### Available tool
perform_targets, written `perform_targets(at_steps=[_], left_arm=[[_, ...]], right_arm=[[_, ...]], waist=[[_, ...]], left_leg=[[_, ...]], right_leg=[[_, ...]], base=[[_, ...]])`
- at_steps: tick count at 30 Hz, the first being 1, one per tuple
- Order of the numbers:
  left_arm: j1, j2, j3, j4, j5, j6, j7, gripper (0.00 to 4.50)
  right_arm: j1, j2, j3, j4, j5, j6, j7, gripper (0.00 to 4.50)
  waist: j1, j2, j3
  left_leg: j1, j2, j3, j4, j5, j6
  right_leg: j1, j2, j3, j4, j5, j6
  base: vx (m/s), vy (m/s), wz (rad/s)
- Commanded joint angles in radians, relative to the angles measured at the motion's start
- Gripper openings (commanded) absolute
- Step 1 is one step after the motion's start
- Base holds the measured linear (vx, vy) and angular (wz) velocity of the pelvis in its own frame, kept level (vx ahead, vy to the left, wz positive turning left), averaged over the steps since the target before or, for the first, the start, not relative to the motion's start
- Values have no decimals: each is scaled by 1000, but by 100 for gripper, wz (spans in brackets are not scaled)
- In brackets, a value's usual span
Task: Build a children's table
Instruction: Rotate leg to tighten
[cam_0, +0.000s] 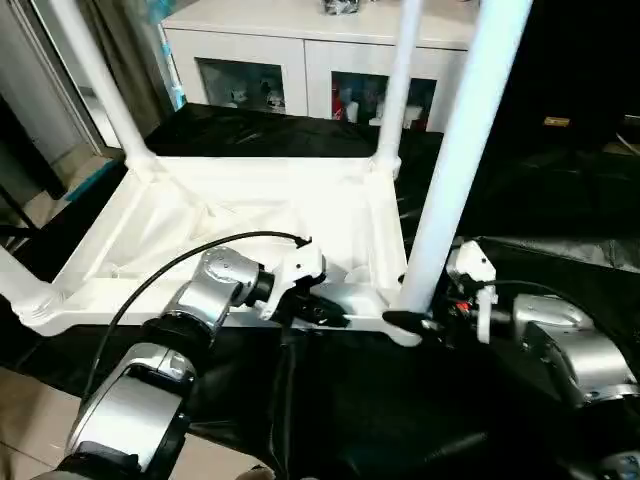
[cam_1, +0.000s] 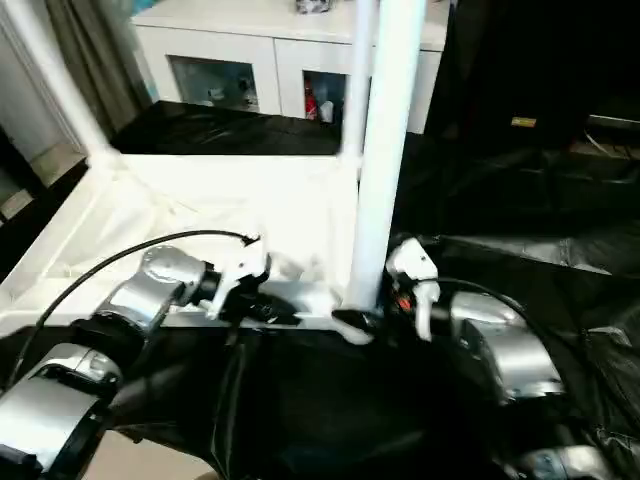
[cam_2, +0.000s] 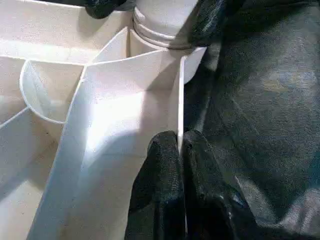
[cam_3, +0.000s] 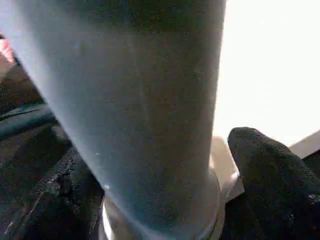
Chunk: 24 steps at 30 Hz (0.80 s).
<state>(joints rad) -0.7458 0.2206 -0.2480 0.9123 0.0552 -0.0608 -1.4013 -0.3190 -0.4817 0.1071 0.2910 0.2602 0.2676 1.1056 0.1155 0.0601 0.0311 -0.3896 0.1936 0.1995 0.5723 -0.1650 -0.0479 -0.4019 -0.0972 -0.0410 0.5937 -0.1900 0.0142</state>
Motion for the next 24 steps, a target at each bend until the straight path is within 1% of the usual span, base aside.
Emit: perform_targets(at_steps=[1,3,4,7,10,13,14,15,16,17,18,19,20,21,22,23,24], left_arm=[[1,-3,0,-40,-46,3,-49,0],[5,0,0,-48,-50,9,-58,0],[6,1,1,-52,-50,12,-61,0],[15,0,2,-71,-54,27,-69,0],[16,-5,8,-73,-62,33,-66,0],[16,-22,28,-72,-83,55,-51,0],[14,-30,33,-69,-83,56,-30,0],[12,-37,36,-61,-79,50,-6,0],[8,-46,38,-48,-66,39,38,0],[-9,-65,44,-10,-40,25,141,0],[-28,-86,51,32,-16,18,246,0],[-33,-92,54,42,-13,19,269,0],[-33,-92,54,43,-13,19,271,0],[-52,-120,62,71,-3,18,358,0],[-61,-133,66,82,2,18,399,0],[-70,-149,69,93,5,23,439,0],[-76,-158,70,99,7,26,462,0]], right_arm=[[3,-11,5,-23,12,13,18,358],[6,-15,8,-29,18,19,26,353],[7,-16,9,-32,20,21,30,324],[11,-9,12,-39,24,31,39,311],[16,-3,15,-46,31,47,36,274],[31,17,12,-47,27,59,-4,267],[34,31,8,-36,13,56,-39,263],[32,47,5,-15,-11,40,-88,261],[26,70,-2,16,-38,27,-153,261],[9,108,-16,75,-78,14,-271,261],[-10,148,-32,135,-112,6,-391,261],[-15,157,-36,148,-118,5,-418,261],[-15,157,-36,149,-119,5,-421,260],[-35,202,-66,191,-122,20,-536,260],[-44,224,-78,207,-130,23,-596,260],[-52,249,-93,224,-133,35,-660,260],[-57,266,-102,234,-136,41,-699,260]], waist=[[-2,-21,-53],[-3,-21,-55],[-3,-22,-55],[-3,-21,-56],[-3,-21,-56],[-3,-22,-56],[-3,-21,-56],[-5,-22,-55],[-7,-17,-56],[-13,-20,-55],[-29,-21,-51],[-29,-21,-51],[-37,-23,-49],[-37,-22,-47],[-41,-21,-46],[-42,-22,-47],[-41,-21,-48]], left_leg=[[23,39,-13,-60,-228,73],[22,38,-13,-59,-218,77],[21,38,-13,-58,-210,78],[20,38,-13,-56,-195,86],[21,36,-12,-55,-193,87],[21,37,-13,-56,-189,83],[21,36,-12,-55,-188,82],[19,36,-13,-56,-189,80],[21,35,-13,-56,-194,72],[18,34,-14,-57,-197,64],[22,29,-16,-64,-251,26],[22,29,-16,-64,-251,26],[22,27,-19,-66,-267,13],[27,27,-17,-67,-283,16],[32,26,-16,-67,-307,13],[28,24,-19,-69,-302,6],[28,25,-20,-70,-298,6]], right_leg=[[44,-47,24,-68,-161,-245],[43,-47,24,-66,-145,-249],[44,-47,24,-65,-134,-251],[45,-47,23,-62,-113,-257],[44,-45,22,-63,-120,-256],[44,-46,23,-62,-123,-252],[44,-46,23,-63,-120,-252],[44,-46,22,-63,-122,-251],[41,-45,22,-63,-131,-249],[41,-45,22,-64,-134,-247],[38,-46,21,-73,-218,-233],[38,-46,21,-73,-218,-233],[43,-47,21,-78,-269,-216],[39,-46,23,-86,-302,-201],[32,-46,26,-90,-331,-195],[37,-46,24,-90,-350,-182],[37,-47,24,-91,-351,-176]], base=[[0,0,0],[0,0,0],[0,0,0],[0,0,0],[0,0,0],[0,0,0],[0,0,0],[0,0,0],[0,0,0],[0,0,0],[0,0,0],[0,0,0],[0,0,0],[0,0,0],[0,0,0],[0,0,0],[0,0,0]])
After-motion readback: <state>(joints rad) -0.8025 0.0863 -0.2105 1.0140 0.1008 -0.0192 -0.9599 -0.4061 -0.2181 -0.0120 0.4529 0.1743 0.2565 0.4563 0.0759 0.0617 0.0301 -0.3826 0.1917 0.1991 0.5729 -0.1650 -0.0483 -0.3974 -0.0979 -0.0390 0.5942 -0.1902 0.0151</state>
